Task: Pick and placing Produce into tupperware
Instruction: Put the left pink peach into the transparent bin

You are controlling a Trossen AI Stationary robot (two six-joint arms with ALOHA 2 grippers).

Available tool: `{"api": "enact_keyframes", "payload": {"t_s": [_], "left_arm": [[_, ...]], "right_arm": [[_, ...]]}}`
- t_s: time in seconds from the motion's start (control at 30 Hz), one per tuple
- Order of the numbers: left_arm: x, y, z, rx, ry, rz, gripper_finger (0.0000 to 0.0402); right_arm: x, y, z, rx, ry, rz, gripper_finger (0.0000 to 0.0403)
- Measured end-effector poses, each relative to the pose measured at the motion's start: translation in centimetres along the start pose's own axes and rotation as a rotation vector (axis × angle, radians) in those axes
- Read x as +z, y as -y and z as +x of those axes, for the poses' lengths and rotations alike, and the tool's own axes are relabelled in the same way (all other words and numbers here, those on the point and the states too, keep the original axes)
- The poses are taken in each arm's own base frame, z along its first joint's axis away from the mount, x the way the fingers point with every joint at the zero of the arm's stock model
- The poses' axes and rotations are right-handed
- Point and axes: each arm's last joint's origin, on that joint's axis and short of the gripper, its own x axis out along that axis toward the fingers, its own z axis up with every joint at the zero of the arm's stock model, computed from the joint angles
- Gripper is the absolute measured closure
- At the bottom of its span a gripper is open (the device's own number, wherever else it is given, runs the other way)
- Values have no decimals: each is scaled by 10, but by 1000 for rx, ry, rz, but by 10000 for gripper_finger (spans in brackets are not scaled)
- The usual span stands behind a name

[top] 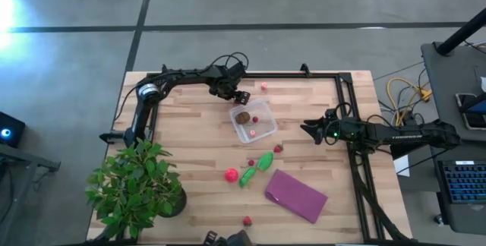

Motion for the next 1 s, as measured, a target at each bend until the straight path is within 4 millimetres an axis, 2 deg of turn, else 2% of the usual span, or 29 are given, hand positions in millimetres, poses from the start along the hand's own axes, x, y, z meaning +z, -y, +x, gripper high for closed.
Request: {"api": "enact_keyframes", "payload": {"t_s": [0.3,0.57,0.83,1.0], "left_arm": [[0,0,1,-5,8,1,245],[4,3,-4,-21,29,2,256],[14,13,-36,-75,112,7,256],[7,19,-66,-115,117,26,256]], "right_arm": [[0,0,0,0,0,-7,184],[0,0,0,0,0,-9,184],[0,0,0,0,0,-9,184],[0,0,0,-1,-1,-7,184]]}}
